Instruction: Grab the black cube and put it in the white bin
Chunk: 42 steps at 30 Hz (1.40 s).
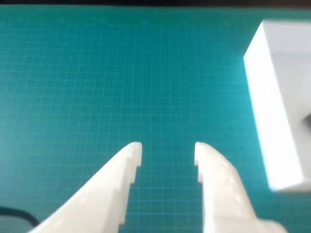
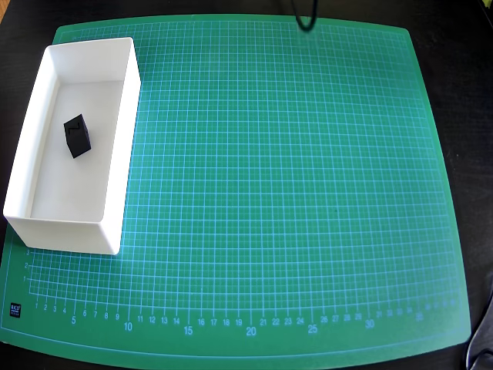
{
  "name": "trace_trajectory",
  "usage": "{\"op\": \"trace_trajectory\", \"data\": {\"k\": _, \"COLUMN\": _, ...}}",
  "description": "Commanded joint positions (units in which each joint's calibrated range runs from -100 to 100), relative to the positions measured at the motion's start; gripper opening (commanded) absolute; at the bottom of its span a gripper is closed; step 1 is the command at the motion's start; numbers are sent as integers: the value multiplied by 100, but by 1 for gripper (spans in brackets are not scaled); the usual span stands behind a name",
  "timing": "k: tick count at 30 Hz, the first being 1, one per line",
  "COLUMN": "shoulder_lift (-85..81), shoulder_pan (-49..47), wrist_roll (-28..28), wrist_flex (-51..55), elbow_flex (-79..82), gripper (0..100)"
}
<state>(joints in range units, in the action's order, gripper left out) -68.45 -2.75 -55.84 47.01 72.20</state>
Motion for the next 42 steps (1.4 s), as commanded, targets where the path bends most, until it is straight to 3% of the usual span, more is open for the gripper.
{"op": "trace_trajectory", "data": {"k": 1, "shoulder_lift": -717, "shoulder_pan": -161, "wrist_roll": -166, "wrist_flex": -690, "elbow_flex": 1174, "gripper": 15}}
{"op": "trace_trajectory", "data": {"k": 16, "shoulder_lift": -1561, "shoulder_pan": -144, "wrist_roll": -224, "wrist_flex": -724, "elbow_flex": 2725, "gripper": 14}}
{"op": "trace_trajectory", "data": {"k": 42, "shoulder_lift": -1484, "shoulder_pan": 233, "wrist_roll": -177, "wrist_flex": -494, "elbow_flex": 2771, "gripper": 14}}
